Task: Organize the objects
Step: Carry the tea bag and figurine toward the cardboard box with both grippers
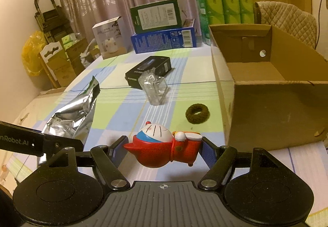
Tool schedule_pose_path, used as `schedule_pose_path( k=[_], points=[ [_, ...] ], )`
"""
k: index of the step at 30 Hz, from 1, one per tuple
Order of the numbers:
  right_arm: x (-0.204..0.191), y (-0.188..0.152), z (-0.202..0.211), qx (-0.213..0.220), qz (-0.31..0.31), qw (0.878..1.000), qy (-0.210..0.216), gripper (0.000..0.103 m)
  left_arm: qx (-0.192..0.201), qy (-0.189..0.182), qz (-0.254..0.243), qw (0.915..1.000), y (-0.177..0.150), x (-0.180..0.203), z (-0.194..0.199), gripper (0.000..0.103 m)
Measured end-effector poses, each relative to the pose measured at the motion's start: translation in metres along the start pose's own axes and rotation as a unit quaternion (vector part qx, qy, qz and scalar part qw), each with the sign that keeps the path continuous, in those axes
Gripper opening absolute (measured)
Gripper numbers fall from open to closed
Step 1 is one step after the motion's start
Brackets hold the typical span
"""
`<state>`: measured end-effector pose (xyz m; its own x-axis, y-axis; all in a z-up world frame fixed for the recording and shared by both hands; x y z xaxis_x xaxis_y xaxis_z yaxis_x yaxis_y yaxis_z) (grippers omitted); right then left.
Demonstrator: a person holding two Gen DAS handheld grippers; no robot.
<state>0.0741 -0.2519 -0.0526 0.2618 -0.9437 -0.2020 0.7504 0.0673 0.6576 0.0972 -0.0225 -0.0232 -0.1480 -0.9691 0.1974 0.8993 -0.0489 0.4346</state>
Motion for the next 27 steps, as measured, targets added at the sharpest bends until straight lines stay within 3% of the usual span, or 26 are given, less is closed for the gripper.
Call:
schedule_pose_path(
  k=[16, 27],
  points=[
    [0.003, 0.002, 0.036, 0.02, -0.004, 1.0, -0.005, 0.071, 0.018, -0.016, -0.005, 0.9997, -0.005, 0.012, 0.017, 0.047],
    [0.04, 0.029, 0.083, 0.05, -0.028, 0.998, -0.033, 0.071, 0.042, -0.044, -0.032, 0.9977, 0.021, 0.048, 0.033, 0.047]
  ],
)
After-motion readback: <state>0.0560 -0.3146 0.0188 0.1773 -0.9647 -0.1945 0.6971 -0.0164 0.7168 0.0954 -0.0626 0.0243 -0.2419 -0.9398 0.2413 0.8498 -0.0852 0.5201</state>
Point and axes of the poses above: each gripper's, at about its wrist camera, not at the fingertips, and z roughly against the way its jaws point, x to its right, y to its top, the point moved 1 cm from there along -z, roughly the way its jaws point, and after that the axes turned 9 degrees about -x, right-handed, at the moved point
